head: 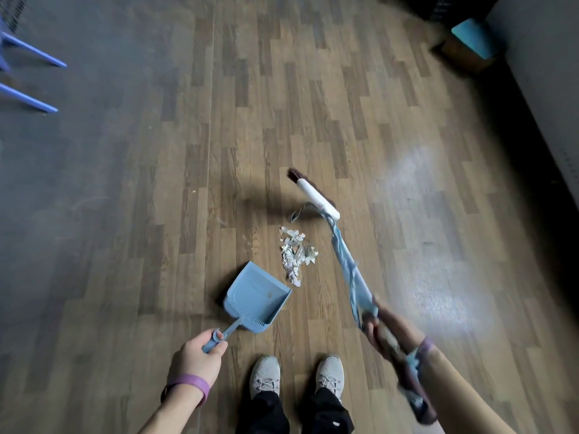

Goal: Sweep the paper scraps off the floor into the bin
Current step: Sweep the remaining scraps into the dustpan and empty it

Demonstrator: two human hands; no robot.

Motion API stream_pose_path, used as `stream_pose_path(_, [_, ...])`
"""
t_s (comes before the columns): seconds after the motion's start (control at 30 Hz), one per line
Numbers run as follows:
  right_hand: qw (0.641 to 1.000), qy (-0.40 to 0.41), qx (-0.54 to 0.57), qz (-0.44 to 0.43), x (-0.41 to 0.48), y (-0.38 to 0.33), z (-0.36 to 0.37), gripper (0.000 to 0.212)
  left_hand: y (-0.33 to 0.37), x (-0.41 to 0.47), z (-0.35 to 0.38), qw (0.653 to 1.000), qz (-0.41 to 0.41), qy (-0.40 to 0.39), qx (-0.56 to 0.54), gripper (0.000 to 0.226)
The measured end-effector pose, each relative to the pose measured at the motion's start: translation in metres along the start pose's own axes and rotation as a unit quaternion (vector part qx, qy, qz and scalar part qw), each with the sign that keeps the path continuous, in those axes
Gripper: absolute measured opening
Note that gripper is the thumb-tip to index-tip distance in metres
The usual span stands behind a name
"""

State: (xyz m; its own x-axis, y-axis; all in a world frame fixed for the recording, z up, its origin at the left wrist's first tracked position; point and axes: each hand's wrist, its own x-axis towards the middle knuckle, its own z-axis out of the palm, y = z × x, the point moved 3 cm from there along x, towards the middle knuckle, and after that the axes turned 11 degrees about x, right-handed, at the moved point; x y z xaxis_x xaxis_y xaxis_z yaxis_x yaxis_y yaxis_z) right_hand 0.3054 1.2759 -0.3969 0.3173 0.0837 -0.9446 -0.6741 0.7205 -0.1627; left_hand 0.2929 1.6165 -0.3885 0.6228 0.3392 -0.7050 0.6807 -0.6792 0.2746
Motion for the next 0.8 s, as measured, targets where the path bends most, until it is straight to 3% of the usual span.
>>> stream_pose_path(0.1, [0.987,0.096,-0.13,0.016,0.011,0.011,-0.029,0.042,-0.004,0.0,0.002,1.0,0.002,0.001,-0.002,0.026])
stream_pose_path(0.23, [0.943,0.152,-0.291,-0.062,0.029,0.025,-0.034,0.035,-0.007,-0.002,0.005,1.0,0.009,0.011,-0.004,0.023])
stream_pose_path(0.3, [0.955,0.141,-0.251,-0.071,0.032,0.029,-0.032,0.035,-0.008,-0.004,0.006,1.0,0.017,0.015,-0.009,0.021])
stream_pose_path(0.43, [0.998,0.061,-0.016,-0.018,0.021,0.028,-0.043,0.033,-0.012,-0.005,0.009,1.0,0.014,0.018,-0.003,0.027])
stream_pose_path(0.5, [0.996,0.009,0.089,0.019,0.012,0.036,-0.049,0.029,-0.011,-0.007,0.011,1.0,0.013,0.017,0.0,0.022])
stream_pose_path(0.53, [0.996,0.01,0.087,0.02,0.011,0.042,-0.054,0.026,-0.01,-0.008,0.012,1.0,0.011,0.018,0.002,0.021])
stream_pose_path(0.67, [0.983,0.16,-0.084,0.015,0.028,0.055,-0.083,0.034,-0.006,-0.008,0.014,0.999,0.014,0.027,0.019,0.025])
stream_pose_path(0.8, [0.939,0.232,-0.229,-0.114,0.049,0.041,-0.089,0.031,-0.002,-0.009,0.018,0.999,0.015,0.03,0.022,0.023])
